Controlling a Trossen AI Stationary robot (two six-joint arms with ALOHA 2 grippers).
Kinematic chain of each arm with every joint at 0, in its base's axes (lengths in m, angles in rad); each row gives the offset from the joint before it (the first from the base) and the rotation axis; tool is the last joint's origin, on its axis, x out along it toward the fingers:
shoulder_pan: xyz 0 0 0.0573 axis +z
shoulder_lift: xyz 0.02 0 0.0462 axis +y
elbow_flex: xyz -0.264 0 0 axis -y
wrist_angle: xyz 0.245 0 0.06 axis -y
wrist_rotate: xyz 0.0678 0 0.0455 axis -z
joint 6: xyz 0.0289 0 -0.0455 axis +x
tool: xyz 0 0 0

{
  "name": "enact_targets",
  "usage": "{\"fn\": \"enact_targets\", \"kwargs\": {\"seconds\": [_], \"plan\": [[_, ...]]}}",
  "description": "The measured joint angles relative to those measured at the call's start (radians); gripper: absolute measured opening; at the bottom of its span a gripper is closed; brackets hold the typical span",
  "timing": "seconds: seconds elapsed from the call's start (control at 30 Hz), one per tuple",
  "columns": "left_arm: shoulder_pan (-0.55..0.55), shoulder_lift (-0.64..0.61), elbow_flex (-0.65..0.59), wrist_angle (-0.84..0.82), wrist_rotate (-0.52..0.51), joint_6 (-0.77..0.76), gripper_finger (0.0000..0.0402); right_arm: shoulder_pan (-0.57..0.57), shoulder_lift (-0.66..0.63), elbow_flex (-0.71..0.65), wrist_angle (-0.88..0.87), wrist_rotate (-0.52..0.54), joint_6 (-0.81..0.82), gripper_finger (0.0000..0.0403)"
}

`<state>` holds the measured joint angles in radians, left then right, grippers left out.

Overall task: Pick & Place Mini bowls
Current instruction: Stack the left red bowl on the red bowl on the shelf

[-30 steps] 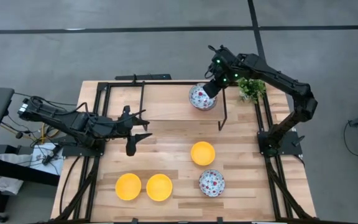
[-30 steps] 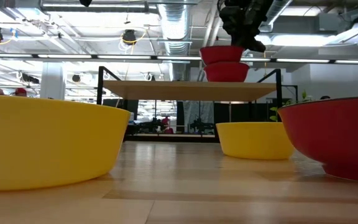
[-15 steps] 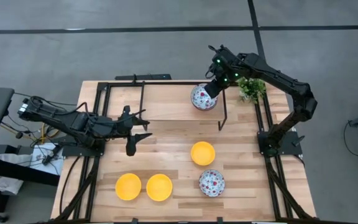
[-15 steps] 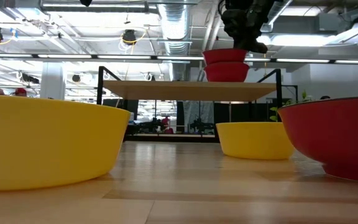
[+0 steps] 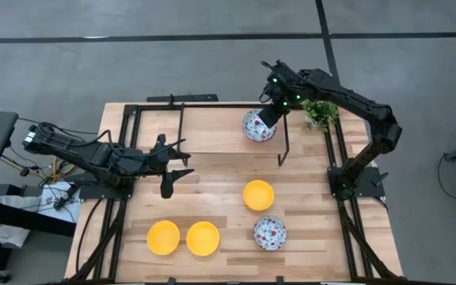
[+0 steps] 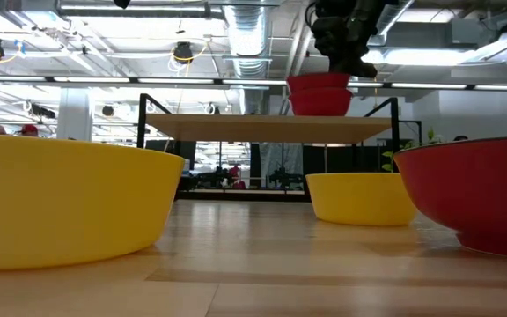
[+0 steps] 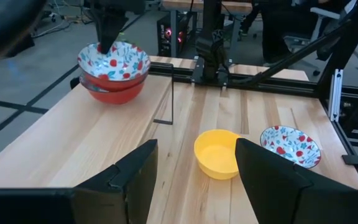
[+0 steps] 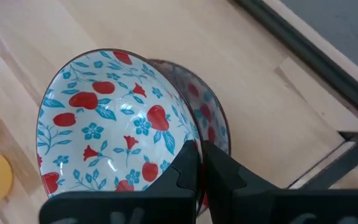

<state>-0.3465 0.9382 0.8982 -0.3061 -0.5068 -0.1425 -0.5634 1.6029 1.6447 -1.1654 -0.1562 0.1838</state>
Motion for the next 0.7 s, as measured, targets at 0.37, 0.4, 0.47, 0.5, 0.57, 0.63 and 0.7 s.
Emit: {"fn": "enact_targets", "kwargs": {"seconds": [0.37,0.4,0.47,0.5,0.57,0.63,0.7], "plan": [[0.0,0.0,0.0,0.009,0.014,0.0,0.0214,-0.008,0.003,0.001,0.021,0.0,-0.006,0.0001],[0.0,0.0,0.0,0.01,0.014,0.0,0.0215,-0.008,0.003,0.001,0.02,0.0,-0.007,0.0002],[0.0,0.0,0.0,0.01,0.014,0.0,0.0216,-0.008,0.003,0.001,0.017,0.0,-0.009,0.0007],[0.0,0.0,0.0,0.011,0.014,0.003,0.0216,-0.008,0.003,0.001,0.016,-0.001,-0.009,0.001],[0.0,0.0,0.0,0.014,0.014,0.005,0.0215,-0.008,0.002,0.001,0.01,-0.002,-0.009,0.0018],[0.0,0.0,0.0,0.015,0.014,0.006,0.0214,-0.008,0.002,0.001,-0.005,-0.002,-0.009,0.0025],[0.0,0.0,0.0,0.016,0.014,0.007,0.0214,-0.008,0.002,0.001,-0.02,-0.002,-0.009,0.0032]]}}
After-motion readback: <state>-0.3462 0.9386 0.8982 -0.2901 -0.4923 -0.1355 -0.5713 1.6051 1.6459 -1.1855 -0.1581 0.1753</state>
